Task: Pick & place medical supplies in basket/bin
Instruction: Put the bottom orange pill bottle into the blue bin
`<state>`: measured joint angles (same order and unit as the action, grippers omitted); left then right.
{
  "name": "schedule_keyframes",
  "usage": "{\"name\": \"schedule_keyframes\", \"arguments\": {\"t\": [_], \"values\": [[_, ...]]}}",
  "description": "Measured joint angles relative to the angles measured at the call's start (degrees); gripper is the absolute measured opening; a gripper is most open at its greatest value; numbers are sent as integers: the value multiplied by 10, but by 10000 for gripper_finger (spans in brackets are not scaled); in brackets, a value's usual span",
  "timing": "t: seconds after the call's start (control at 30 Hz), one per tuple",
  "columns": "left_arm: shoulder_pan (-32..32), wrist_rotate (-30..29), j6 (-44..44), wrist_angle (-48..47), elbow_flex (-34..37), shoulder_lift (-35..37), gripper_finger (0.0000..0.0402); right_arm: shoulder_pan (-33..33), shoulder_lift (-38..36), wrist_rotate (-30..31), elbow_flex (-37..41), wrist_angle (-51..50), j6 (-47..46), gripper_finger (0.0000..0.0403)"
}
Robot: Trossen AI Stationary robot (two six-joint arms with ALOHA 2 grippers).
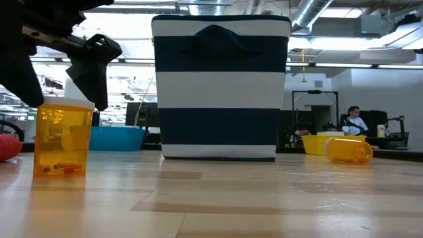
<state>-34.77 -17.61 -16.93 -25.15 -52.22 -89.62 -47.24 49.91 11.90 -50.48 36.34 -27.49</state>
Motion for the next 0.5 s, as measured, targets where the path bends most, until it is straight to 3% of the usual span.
{"name": "schedule_keyframes", "arguments": {"t": [0.5], "values": [[3,14,-31,48,33,0,307,0,0,0,0,-4,0,260]]}}
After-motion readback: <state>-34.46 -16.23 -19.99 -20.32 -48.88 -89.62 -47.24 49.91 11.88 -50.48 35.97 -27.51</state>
